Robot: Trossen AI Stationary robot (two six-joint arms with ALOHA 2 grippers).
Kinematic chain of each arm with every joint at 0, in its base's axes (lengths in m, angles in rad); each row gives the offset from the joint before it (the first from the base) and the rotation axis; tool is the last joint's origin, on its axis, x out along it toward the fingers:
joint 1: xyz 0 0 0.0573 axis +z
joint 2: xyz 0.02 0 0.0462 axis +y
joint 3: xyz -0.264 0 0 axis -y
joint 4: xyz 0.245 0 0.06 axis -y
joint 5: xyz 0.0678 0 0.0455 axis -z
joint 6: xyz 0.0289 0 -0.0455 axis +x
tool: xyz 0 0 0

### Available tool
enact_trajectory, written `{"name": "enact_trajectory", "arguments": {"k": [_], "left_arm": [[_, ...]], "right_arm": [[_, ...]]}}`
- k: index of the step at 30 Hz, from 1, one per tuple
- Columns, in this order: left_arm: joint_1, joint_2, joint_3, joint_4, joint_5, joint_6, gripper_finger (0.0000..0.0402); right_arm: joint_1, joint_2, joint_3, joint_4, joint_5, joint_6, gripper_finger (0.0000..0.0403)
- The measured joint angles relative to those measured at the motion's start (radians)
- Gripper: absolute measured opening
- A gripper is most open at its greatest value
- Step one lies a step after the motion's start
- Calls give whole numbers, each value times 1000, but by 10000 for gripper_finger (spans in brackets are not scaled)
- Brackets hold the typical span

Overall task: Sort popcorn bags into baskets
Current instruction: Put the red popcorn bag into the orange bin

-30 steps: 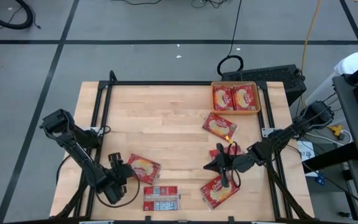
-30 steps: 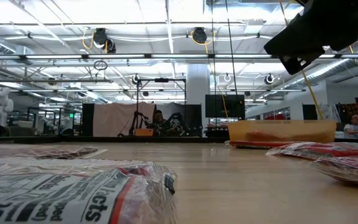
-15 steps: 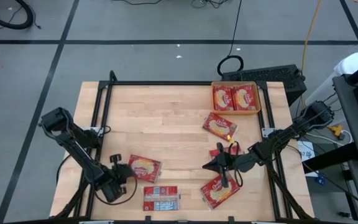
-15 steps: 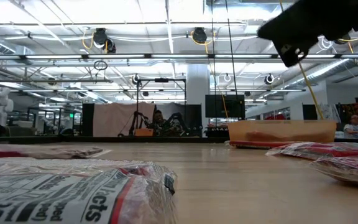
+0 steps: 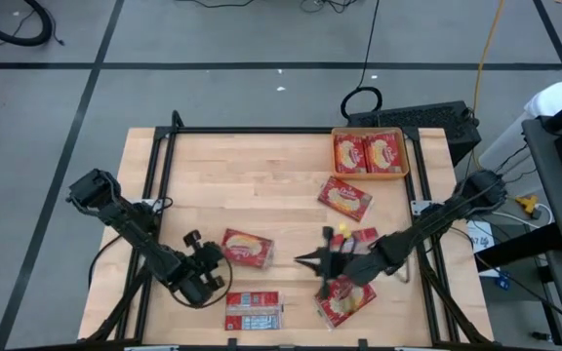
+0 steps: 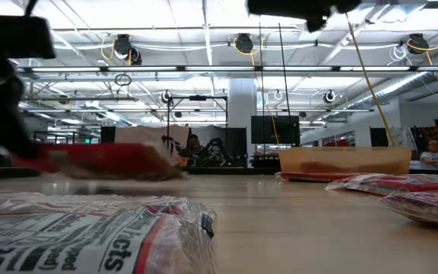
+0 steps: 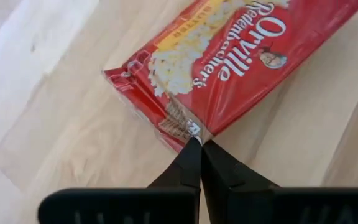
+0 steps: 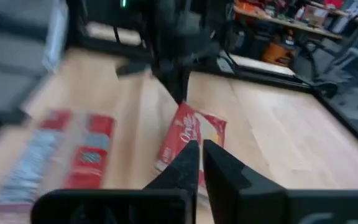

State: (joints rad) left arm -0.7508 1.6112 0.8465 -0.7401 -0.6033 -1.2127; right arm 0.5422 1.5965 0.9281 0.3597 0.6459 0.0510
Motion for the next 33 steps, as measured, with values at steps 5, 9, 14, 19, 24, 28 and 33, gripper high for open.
{"name": "enact_trajectory", "arguments": {"k": [5, 9, 14, 19, 24, 28, 33], "left_arm": [[84, 0, 57, 17, -9, 66, 3], [133, -1, 72, 72, -9, 123, 2], [186, -2, 74, 165, 13, 179, 2], [225, -2, 74, 275, 62, 239, 2], [245, -2, 74, 351, 97, 303, 2], [249, -2, 74, 375, 106, 333, 5], [232, -2, 74, 464, 115, 472, 42]], "right_arm": [[-27, 156, 166, -147, 8, -73, 68], [-50, 250, 248, -192, -23, -107, 130], [-61, 329, 283, -200, -43, -156, 194], [-86, 377, 290, -227, -14, -165, 210], [-95, 388, 286, -278, 119, -146, 173], [-82, 377, 286, -301, 142, -155, 95], [-75, 376, 286, -352, 106, -165, 13]]}}
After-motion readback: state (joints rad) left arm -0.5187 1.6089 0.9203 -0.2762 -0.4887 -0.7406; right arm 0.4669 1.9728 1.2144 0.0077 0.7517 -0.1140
